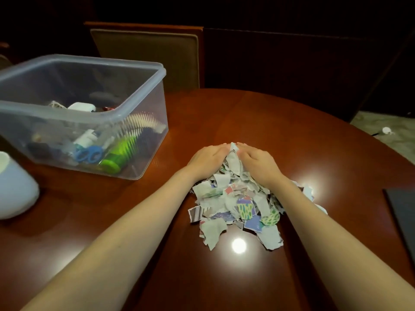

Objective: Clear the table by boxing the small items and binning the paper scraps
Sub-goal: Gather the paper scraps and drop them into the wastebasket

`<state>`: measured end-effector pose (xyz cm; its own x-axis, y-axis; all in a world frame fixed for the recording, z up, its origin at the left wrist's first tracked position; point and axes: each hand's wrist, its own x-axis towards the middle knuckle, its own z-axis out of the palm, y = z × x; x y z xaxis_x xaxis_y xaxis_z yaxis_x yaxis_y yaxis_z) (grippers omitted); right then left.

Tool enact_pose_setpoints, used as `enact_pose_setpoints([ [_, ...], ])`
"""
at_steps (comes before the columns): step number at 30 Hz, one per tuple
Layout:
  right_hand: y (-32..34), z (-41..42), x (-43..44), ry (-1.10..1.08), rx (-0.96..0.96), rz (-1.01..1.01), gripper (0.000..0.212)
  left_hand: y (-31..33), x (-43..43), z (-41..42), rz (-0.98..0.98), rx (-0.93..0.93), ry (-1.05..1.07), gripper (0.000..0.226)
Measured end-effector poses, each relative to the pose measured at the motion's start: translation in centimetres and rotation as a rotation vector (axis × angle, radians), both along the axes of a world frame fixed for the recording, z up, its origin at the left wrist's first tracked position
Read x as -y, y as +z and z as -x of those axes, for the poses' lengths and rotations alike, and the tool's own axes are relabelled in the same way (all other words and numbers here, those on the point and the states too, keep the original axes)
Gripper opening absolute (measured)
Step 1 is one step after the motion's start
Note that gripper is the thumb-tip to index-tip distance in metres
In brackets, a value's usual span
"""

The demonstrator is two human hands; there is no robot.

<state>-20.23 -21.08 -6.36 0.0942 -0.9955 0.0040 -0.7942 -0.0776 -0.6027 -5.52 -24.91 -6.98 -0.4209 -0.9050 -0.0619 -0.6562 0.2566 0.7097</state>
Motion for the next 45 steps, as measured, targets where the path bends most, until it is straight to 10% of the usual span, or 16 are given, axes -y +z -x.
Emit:
enact_pose_setpoints([
  [18, 1.0, -7.7, -15.4, -0.081, -0.111, -0.028, 0.047, 0.4, -15.0, -7.0, 0.076, -0.141, -0.001, 0.039],
  [29, 0.8, -2.2, -21.9, -0.479, -0.382, 0.093, 0.049, 0.1, -23.8, -13.3, -0.056, -0.628, 0.170, 0.050],
  [45, 0.2, -7.0, -22.8, -0.231, 0.064, 0.108, 0.051, 1.3, -25.6, -9.6, 0.167, -0.790, 0.937, 0.045],
])
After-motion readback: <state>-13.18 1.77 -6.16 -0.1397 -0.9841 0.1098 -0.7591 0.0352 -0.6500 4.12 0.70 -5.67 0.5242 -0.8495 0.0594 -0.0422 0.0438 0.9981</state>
